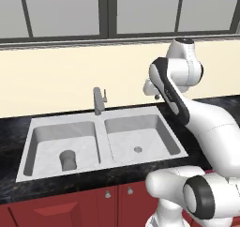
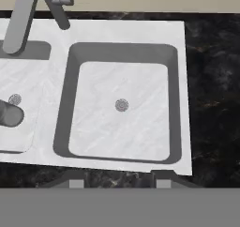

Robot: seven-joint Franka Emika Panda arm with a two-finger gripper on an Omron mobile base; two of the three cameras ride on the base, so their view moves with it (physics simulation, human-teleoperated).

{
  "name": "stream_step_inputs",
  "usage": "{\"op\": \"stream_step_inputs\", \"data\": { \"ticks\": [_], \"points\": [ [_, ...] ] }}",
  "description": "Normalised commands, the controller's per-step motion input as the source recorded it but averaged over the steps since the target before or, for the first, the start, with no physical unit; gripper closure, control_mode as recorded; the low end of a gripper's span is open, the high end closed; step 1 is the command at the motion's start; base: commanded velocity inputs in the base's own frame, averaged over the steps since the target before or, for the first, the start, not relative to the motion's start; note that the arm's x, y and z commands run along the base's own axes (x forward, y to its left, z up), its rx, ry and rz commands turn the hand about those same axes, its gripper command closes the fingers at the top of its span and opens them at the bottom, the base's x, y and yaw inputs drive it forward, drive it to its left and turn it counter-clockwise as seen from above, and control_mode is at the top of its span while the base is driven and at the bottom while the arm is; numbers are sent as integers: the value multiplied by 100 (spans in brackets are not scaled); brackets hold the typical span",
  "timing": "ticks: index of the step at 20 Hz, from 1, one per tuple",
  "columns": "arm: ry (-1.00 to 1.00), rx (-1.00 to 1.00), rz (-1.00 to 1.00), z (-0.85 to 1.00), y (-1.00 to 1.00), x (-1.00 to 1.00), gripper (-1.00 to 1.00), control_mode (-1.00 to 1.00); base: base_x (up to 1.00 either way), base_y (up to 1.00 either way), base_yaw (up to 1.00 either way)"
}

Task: Move any existing items from the left basin to the right basin for drying. Then move the mug from the counter to the left basin of the sink for washing.

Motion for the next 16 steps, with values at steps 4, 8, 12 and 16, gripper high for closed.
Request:
{"op": "stream_step_inputs", "data": {
  "ticks": [4, 8, 12, 16],
  "points": [
    [0, 0, -3, -6, -15, -5, -100, -100, 0, 0, 0],
    [-11, -20, 5, -29, 45, -60, -100, -100, 0, 0, 0],
    [-13, -23, 13, -76, 89, -78, -100, -100, 0, 0, 0],
    [6, 5, 2, -74, 40, -15, -100, -100, 0, 0, 0]
  ]
}}
